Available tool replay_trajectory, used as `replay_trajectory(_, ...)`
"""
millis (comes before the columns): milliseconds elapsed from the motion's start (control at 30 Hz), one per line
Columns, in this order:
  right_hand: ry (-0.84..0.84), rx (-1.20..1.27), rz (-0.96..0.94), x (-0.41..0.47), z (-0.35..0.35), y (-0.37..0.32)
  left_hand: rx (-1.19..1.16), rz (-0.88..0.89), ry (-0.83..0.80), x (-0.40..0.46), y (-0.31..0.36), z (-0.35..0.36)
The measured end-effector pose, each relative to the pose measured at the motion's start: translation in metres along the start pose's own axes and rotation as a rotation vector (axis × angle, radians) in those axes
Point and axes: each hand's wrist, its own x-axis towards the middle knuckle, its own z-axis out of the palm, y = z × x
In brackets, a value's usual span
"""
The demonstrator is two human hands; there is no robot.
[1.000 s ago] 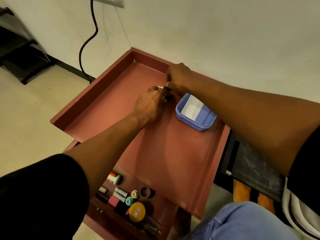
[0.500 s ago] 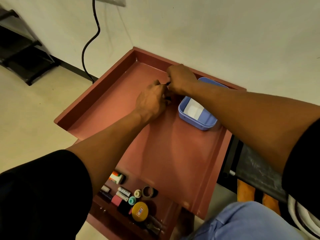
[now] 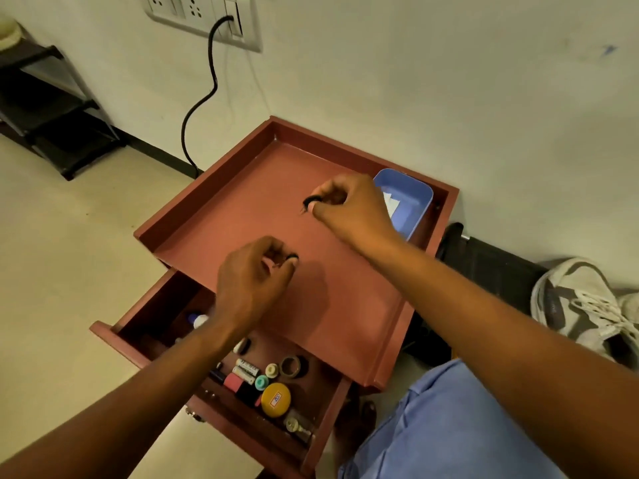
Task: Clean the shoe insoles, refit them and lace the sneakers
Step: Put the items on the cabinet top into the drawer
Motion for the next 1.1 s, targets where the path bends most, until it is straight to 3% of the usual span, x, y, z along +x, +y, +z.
replay_trajectory(133,-0.116,0.136,0.08,-0.059,0.021,-0.006,0.022,-0.056,0.032,-0.065,-0.019,-0.018)
replay_trajectory(267,-0.331,0.017,0.077,-0.094,0.039,-0.011,0.104,-0.085,-0.006,-0.108,-0.052,-0.022)
replay_trajectory(433,-0.751,-0.352,0.093,-0.127,0.065,-0.008,0.191,-0.068,-0.189,-0.12,-0.082,-0.016)
replay_trajectory(600,-1.08,-0.715,0.069,-0.155,0.086,0.008,0.291,-0.082,-0.179,-0.122,-0.083,-0.008)
replay_trajectory(900,-1.157,-0.979,0.094,-0.16,0.12,0.06,0.372,-0.104,-0.127,-0.128,-0.086,-0.004)
replay_trajectory(1000,-1.138,-1.031,-0.085,-0.158,0.129,0.079,0.388,-0.079,-0.137,-0.128,-0.087,-0.004)
replay_trajectory(1067,-1.155,-1.021,-0.061,-0.158,0.132,0.087,0.404,-0.075,-0.145,-0.128,-0.089,-0.004)
replay_trajectory(1100,-1.153,-0.97,0.054,-0.159,0.133,0.086,0.414,-0.073,-0.153,-0.128,-0.089,-0.003)
